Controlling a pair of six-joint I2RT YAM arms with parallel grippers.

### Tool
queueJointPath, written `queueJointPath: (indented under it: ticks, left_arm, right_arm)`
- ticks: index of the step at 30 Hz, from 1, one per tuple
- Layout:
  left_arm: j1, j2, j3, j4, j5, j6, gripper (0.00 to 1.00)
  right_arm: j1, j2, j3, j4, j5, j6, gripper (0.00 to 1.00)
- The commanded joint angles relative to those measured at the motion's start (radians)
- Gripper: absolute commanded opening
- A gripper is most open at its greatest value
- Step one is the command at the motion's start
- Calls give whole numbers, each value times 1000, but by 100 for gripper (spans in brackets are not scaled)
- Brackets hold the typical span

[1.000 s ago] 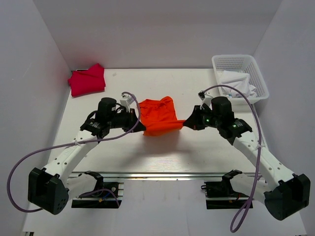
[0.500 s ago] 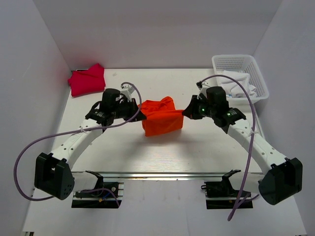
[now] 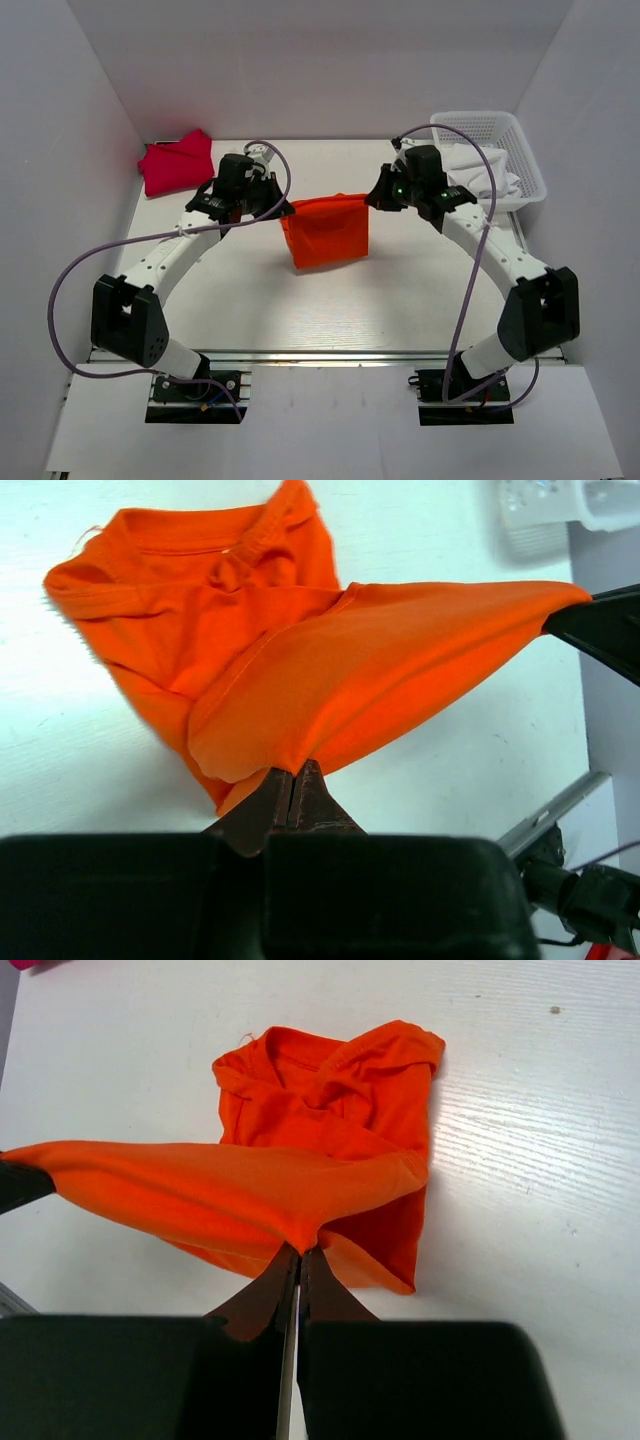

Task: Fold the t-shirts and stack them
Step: Fold the long partially folded tshirt into a neat square

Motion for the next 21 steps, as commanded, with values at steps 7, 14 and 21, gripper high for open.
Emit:
queueJointPath:
  ticks: [7,14,21]
  left_arm:
    - [69,103,98,-69,-107,-20,0]
    - [109,241,145,-28,-119,-29,0]
    - [129,398,191,107,-99,-18,27]
  right_arm:
    - [-65,233,201,17,-77,-28,0]
    - [-89,477,369,-30,-115,3,0]
    - [-108,635,474,13,-129,25,0]
